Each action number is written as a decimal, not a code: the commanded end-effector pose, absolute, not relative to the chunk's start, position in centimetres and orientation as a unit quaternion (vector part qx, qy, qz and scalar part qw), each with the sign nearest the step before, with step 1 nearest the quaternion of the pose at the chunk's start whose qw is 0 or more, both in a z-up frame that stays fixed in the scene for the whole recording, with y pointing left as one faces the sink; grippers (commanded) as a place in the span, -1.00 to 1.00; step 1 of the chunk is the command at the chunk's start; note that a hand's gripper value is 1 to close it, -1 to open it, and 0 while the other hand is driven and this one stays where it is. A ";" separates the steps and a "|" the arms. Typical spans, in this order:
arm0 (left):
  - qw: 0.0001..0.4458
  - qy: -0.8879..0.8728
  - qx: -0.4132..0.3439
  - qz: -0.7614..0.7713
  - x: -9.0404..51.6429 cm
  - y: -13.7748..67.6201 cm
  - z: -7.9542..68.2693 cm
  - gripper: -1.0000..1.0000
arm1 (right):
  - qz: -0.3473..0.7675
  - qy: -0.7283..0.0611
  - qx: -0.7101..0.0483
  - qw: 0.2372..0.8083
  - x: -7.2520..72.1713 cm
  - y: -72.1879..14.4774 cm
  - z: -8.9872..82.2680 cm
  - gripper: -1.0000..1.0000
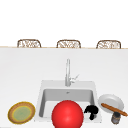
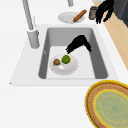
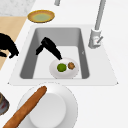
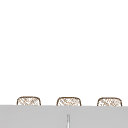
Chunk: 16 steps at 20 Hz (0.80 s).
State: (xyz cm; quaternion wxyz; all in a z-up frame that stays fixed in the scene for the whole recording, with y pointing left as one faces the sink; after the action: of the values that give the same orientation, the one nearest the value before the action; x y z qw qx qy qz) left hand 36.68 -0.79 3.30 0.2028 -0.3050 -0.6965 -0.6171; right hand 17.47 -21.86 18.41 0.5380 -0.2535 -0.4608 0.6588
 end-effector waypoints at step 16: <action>0.201 -0.675 -0.362 -0.610 43.1 -0.1 -4.3 -1.00 | 0.659 -0.461 -0.253 0.538 17.5 -21.9 18.4 0.00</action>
State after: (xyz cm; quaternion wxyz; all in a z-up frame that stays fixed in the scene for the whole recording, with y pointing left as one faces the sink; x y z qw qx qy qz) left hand 42.26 -0.40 -2.94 0.2194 -0.3282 -0.6918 -0.6047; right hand 17.47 -21.86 18.41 0.5380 -0.2535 -0.4608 0.6587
